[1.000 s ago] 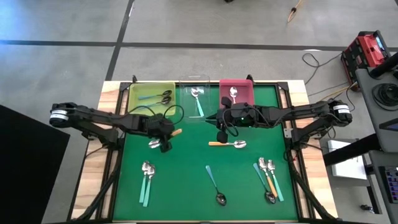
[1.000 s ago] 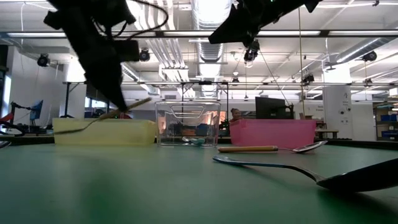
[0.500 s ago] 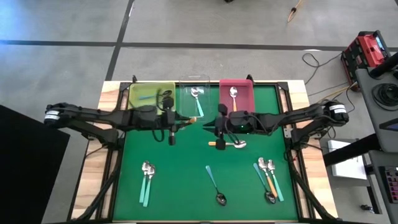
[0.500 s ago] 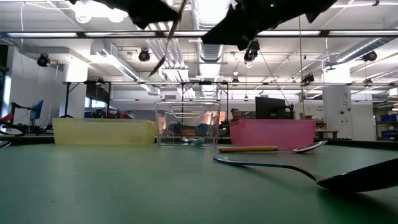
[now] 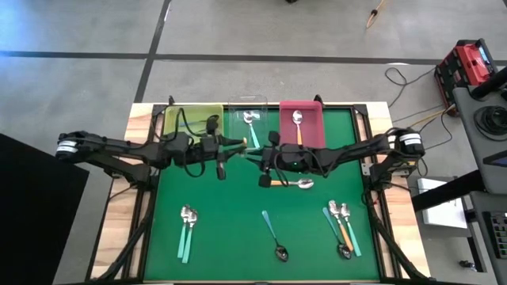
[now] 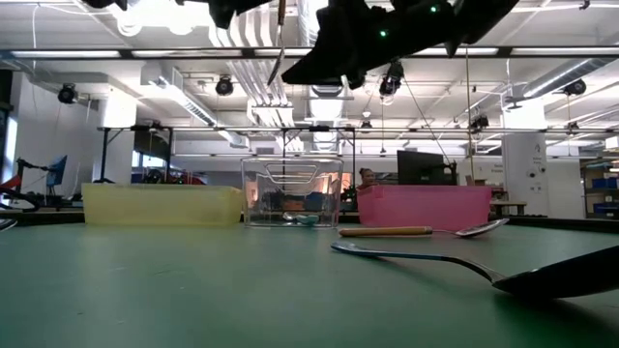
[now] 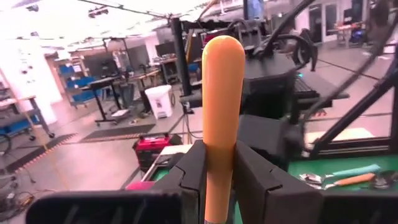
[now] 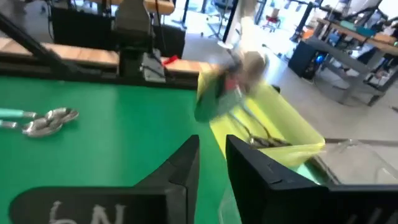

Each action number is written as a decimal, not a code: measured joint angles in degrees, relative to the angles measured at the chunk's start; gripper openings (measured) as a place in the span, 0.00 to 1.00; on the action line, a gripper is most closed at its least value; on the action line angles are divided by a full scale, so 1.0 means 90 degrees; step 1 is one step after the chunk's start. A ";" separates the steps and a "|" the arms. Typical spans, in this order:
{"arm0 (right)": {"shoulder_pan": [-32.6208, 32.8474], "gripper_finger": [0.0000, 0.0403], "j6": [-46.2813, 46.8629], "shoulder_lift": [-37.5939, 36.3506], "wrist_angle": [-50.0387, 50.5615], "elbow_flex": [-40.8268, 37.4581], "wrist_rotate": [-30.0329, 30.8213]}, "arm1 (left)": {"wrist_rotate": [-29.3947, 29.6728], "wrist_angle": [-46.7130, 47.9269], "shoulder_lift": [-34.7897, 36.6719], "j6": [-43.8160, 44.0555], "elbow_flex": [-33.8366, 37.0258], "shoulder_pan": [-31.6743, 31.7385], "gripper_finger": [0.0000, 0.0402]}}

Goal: Sort silverware by color (type)
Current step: Put the yellow spoon into the red bin

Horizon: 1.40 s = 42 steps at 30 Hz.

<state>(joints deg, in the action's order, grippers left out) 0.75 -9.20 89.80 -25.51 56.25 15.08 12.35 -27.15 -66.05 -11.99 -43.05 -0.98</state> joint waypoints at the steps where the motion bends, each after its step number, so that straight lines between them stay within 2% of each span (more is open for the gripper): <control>1: 0.0000 0.19 -0.0045 0.0030 -0.0019 0.0061 0.0000 | 0.0088 0.0072 0.0016 0.0000 0.0000 -0.0001 0.09; 6: 0.0000 0.27 -0.0106 -0.0043 0.0066 0.0085 0.0255 | 0.0516 0.0046 0.0063 0.0000 0.0019 -0.0001 0.09; 10: 0.0012 0.33 -0.0242 -0.0189 0.0171 0.0085 0.0666 | 0.0521 -0.0256 0.0156 -0.0060 0.0147 0.0001 0.09; 13: 0.0012 0.39 -0.0209 -0.0252 0.0187 0.0087 0.0666 | 0.0521 -0.0801 0.0237 -0.0109 0.0431 -0.0001 0.09; 18: 0.0012 0.45 -0.0043 -0.0262 0.0225 0.0087 0.0662 | 0.0520 -0.2284 0.0285 -0.0156 0.1082 -0.0001 0.09; 24: 0.0012 0.46 0.0079 -0.0091 -0.0100 0.0085 0.0617 | 0.0299 -0.4181 0.0283 -0.0236 0.1871 -0.0001 0.10; 28: 0.0012 0.46 0.0105 0.0189 -0.0668 0.0085 0.0614 | 0.0181 -0.5000 0.0283 -0.0236 0.2161 -0.0001 0.10; 37: 0.0012 0.46 -0.0024 0.0800 -0.2438 0.0085 0.0613 | 0.0183 -0.5154 0.0178 -0.0212 0.2244 -0.0001 0.10; 42: -0.0051 0.46 -0.0081 0.0973 -0.2582 0.0303 0.0641 | 0.0204 -0.5207 0.0033 -0.0142 0.2223 0.0001 0.10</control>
<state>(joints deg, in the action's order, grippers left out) 0.30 -9.92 98.55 -48.76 58.98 20.85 14.19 -74.02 -65.75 -13.26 -23.04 -0.97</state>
